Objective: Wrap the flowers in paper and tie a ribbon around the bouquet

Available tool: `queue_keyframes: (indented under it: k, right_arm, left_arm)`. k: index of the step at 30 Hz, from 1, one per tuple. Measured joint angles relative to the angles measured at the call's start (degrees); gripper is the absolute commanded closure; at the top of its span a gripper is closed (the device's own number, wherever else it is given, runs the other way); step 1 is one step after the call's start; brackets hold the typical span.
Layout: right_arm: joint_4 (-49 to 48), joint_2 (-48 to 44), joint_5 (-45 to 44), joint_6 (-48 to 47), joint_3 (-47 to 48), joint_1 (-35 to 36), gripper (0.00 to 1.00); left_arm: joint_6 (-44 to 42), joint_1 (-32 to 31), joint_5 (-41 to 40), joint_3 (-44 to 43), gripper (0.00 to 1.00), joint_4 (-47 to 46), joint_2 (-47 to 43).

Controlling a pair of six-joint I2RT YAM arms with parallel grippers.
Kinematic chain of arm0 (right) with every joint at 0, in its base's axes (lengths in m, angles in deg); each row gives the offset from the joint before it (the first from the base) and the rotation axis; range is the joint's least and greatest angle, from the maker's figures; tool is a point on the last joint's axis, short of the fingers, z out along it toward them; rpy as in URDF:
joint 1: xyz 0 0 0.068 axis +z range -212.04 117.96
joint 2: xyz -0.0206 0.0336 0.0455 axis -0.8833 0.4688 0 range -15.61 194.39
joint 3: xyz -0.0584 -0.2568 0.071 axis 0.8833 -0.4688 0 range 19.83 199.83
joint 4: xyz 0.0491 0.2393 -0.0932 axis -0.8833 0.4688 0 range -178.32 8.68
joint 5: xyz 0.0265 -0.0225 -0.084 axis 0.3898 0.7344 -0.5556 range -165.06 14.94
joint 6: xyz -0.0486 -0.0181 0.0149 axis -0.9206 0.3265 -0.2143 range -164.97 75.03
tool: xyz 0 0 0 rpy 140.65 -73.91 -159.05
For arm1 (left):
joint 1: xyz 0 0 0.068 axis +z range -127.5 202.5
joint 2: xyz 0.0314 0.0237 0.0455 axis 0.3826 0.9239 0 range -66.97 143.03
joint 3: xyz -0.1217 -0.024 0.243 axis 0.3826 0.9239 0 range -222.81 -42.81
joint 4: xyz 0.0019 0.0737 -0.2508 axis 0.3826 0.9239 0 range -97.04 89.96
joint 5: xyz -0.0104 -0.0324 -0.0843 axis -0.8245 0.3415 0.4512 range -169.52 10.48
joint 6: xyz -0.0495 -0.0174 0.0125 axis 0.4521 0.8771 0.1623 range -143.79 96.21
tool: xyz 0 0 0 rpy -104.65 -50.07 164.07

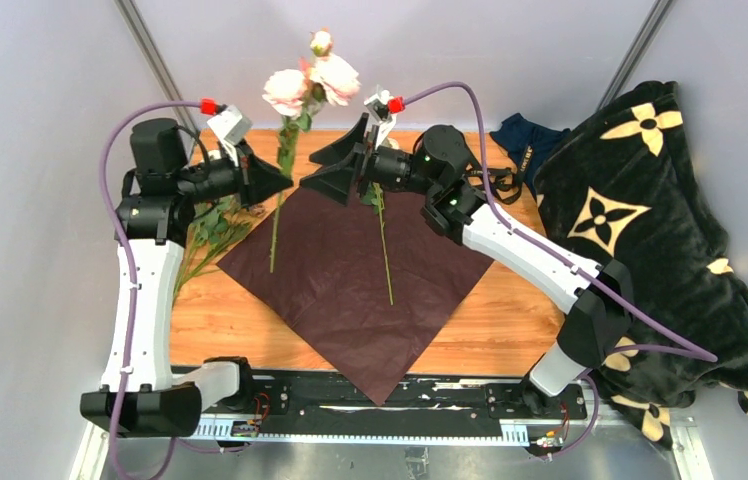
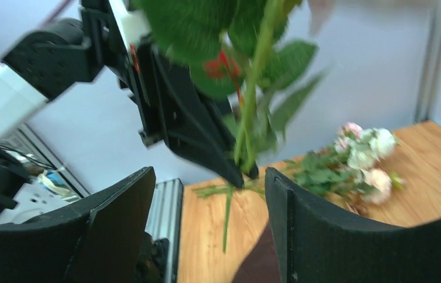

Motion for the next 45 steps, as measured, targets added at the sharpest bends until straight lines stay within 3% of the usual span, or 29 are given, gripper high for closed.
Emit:
queue_keyframes:
  k: [6,8,9,10,12,13,14,15,16,20,23,28,34,40,41,43,45]
  right_arm:
    - [-6.8,-0.1,-1.7,1.9,-1.2,1.4,0.41]
    - [-6.9,-0.1,-3.1,2.3,-1.3,1.4,0.49]
    - [-7.0,-0.1,-3.7,2.4,-1.3,1.4,0.64]
    - [-7.0,-0.1,-4.5,2.7,-1.3,1.4,0.94]
    - [-7.3,0.0,-5.3,3.5,-1.3,1.4,1.00]
    - [-7.2,0.1,-5.6,4.4,-1.2,1.6,1.00]
    - [-6.6,0.1,-6.7,4.5,-1.2,1.9,1.00]
    - [-5.7,0.0,-7.7,4.6,-1.1,1.9,1.00]
    - [-3.9,0.0,-9.0,4.5,-0.7,1.9,1.00]
    - [13.6,0.6,-16.5,1.3,4.8,0.0,1.00]
    - [34.9,6.1,-21.5,-4.0,20.2,-3.4,1.00]
    - [56.7,17.9,-24.5,-10.1,38.2,-7.6,1.00]
    - [68.9,35.1,-26.7,-12.2,50.0,-8.1,1.00]
    - [69.9,46.8,-28.1,-11.8,53.4,-8.6,1.00]
    - [69.7,47.9,-28.7,-11.6,53.4,-8.7,0.98]
    - [69.2,49.5,-29.9,-11.2,53.4,-8.9,0.79]
    - [68.6,50.8,-31.8,-11.0,53.4,-9.1,0.58]
  left_arm:
    - [2.1,-7.7,4.9,0.0,1.00,0.9,-0.4]
    - [2.5,-9.0,5.3,0.0,1.00,1.0,-0.4]
    - [2.7,-9.5,5.3,0.0,1.00,1.1,-0.4]
    - [2.9,-10.3,5.4,0.0,1.00,1.2,-0.4]
    - [3.1,-11.6,5.1,0.0,0.98,1.2,-0.4]
    - [3.3,-11.7,4.2,0.0,0.77,1.1,-0.2]
    - [3.5,-11.8,4.0,0.0,0.36,1.1,0.0]
    - [3.5,-11.8,3.2,0.0,0.05,1.2,0.1]
    - [3.2,-11.9,2.6,0.0,0.01,1.5,0.2]
    - [0.8,-12.2,-7.9,-3.6,0.00,8.2,1.6]
    - [-2.7,-10.0,-20.9,-5.7,0.00,10.7,3.2]
    - [-8.6,-1.6,-40.6,-2.6,0.00,11.9,8.0]
    - [-13.5,6.3,-53.3,6.1,0.00,11.3,15.0]
    - [-16.6,9.9,-60.4,11.3,0.00,7.9,16.8]
    - [-17.0,10.4,-61.2,11.9,0.00,7.0,17.2]
    - [-17.6,11.5,-62.9,12.8,0.06,5.5,18.5]
    - [-18.3,12.9,-64.6,13.2,0.20,3.7,20.9]
